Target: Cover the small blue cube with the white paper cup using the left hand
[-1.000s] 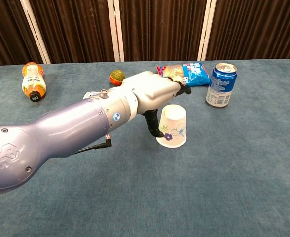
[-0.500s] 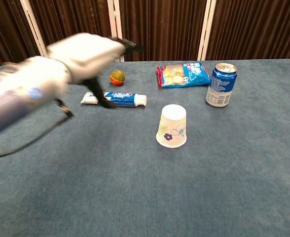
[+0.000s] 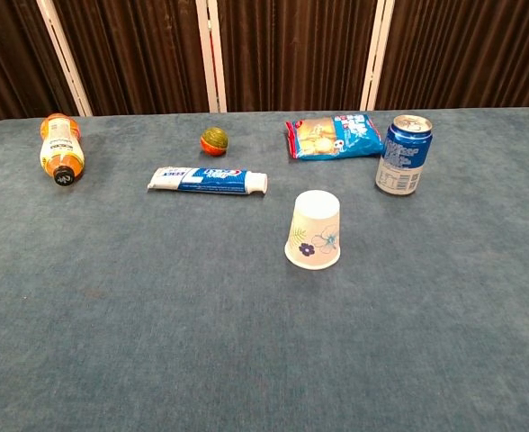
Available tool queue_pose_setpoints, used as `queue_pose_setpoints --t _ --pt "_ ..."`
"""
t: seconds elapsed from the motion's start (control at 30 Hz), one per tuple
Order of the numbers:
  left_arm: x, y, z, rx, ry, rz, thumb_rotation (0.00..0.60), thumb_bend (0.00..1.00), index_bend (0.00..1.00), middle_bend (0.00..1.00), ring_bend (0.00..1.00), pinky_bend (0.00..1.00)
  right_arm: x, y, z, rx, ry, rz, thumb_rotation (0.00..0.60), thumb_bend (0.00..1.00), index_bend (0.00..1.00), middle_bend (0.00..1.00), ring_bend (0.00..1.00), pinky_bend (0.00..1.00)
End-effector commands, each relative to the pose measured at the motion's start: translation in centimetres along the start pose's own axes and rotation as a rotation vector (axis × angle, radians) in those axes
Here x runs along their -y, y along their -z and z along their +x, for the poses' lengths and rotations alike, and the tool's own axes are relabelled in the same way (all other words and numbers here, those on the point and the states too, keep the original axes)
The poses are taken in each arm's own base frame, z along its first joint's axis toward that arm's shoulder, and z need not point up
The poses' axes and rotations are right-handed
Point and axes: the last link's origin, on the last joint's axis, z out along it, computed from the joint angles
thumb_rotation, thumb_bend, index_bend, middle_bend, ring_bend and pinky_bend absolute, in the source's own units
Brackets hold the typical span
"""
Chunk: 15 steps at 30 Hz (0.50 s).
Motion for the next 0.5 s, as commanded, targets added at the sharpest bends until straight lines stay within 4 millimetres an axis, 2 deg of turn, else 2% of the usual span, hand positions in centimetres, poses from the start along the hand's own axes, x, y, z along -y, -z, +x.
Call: queue_pose_setpoints --t 0.03,0.3,0.5 --pt "3.1 2.8 0.1 -0.018 -0.018 0.059 0.6 0.0 0.0 0.0 0.0 0.02 0.0 0.1 -0.1 -0.003 0.007 0.0 0.6 0.31 0.0 0.0 0.0 0.04" --pt "6.9 6.1 -1.2 -0.073 0.053 0.166 0.6 0.0 0.0 0.0 0.0 0.02 -0.3 0.1 0.0 -0.022 0.01 0.002 0.6 0.31 0.0 0.0 0.0 0.04" --pt "7.6 6.0 -1.5 -0.084 0.075 0.196 0.6 0.0 0.0 0.0 0.0 0.02 0.1 0.2 -0.1 -0.033 0.016 0.025 0.6 0.31 0.0 0.0 0.0 0.04"
